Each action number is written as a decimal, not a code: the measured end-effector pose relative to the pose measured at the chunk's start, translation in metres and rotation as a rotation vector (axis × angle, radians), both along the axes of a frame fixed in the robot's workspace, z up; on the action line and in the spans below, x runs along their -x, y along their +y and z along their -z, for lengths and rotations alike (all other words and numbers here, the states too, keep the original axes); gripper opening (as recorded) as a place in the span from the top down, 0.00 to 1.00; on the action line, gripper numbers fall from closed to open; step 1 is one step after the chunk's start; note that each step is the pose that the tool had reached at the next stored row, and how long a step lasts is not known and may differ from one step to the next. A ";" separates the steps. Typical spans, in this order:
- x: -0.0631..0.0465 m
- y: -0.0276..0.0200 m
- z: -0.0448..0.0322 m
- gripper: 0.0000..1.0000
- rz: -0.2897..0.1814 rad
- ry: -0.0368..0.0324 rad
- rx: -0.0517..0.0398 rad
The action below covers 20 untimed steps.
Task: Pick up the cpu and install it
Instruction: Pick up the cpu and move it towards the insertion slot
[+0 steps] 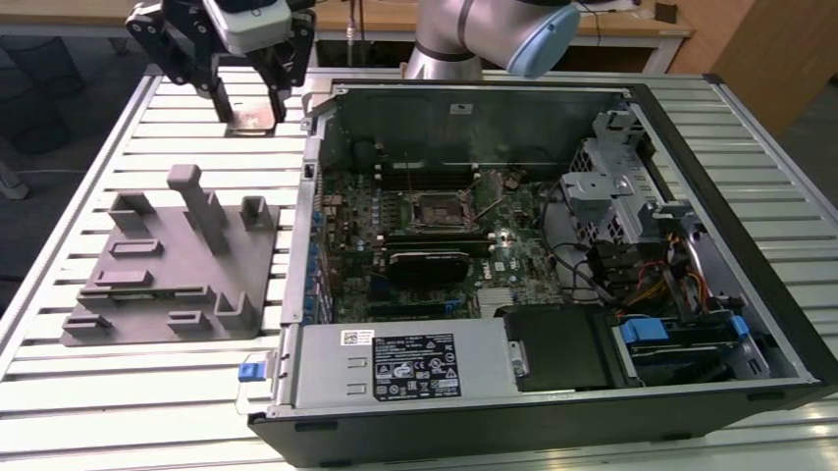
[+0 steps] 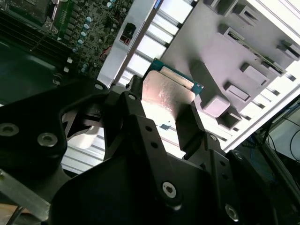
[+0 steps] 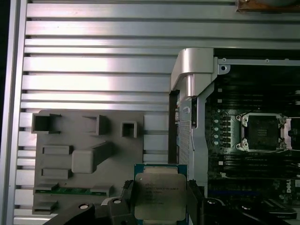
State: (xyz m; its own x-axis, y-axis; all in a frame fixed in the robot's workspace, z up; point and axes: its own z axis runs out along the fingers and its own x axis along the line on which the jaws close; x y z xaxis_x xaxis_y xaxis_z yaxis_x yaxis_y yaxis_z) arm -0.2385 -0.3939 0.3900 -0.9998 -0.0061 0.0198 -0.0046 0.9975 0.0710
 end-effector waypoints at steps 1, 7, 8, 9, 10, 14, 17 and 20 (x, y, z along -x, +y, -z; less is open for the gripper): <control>0.000 0.0001 0.0001 0.47 0.000 0.0000 -0.0001; -0.004 0.0002 0.0003 0.47 0.000 0.0001 0.0001; -0.005 0.0003 0.0004 0.47 0.000 0.0001 0.0001; -0.006 0.0003 0.0005 0.47 0.000 0.0000 -0.0001; -0.008 0.0003 0.0006 0.47 0.000 0.0000 0.0000; -0.019 0.0007 0.0010 0.47 0.000 0.0000 0.0000; -0.033 0.0008 0.0013 0.47 0.000 0.0001 0.0001; -0.046 0.0008 0.0019 0.47 0.000 0.0000 -0.0001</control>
